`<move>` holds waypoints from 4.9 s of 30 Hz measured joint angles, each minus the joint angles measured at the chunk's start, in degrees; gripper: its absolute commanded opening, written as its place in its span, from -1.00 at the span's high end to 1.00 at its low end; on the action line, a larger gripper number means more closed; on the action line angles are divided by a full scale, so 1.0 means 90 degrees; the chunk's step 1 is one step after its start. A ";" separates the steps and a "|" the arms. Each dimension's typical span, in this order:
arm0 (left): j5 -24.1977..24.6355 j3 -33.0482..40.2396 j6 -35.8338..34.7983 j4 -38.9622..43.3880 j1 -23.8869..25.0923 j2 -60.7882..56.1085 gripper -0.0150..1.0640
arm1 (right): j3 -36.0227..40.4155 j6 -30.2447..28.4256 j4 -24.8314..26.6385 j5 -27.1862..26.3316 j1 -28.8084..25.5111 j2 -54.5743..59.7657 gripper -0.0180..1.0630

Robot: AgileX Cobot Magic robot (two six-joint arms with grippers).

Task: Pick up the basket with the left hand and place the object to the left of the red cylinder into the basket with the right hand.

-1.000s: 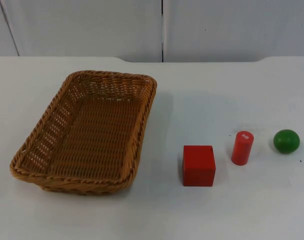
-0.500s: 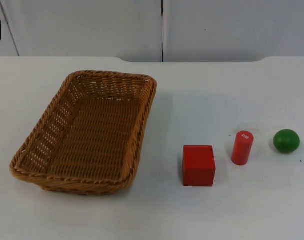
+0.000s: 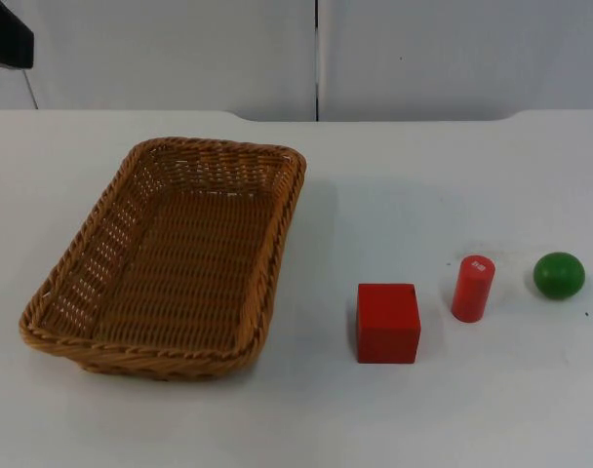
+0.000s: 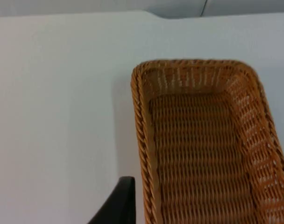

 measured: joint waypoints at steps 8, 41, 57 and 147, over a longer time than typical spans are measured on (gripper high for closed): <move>-0.0052 -0.0512 0.0024 -0.0001 0.0000 0.1377 -0.97 | 0.0000 -0.0011 0.0000 0.0000 0.0000 0.0000 -0.98; 0.1379 -0.3387 -0.0273 0.0496 0.0086 0.5373 -0.97 | 0.0000 -0.0024 0.0000 0.0000 0.0000 0.0000 -0.98; 0.1694 -0.3972 -0.0314 0.0638 0.0122 0.6390 -0.97 | 0.0000 -0.0024 0.0000 0.0000 0.0000 0.0000 -0.98; 0.3806 -0.2445 -0.1184 0.0109 0.0126 0.3315 0.98 | 0.0000 -0.0040 -0.0114 0.0000 0.0000 0.0000 -0.98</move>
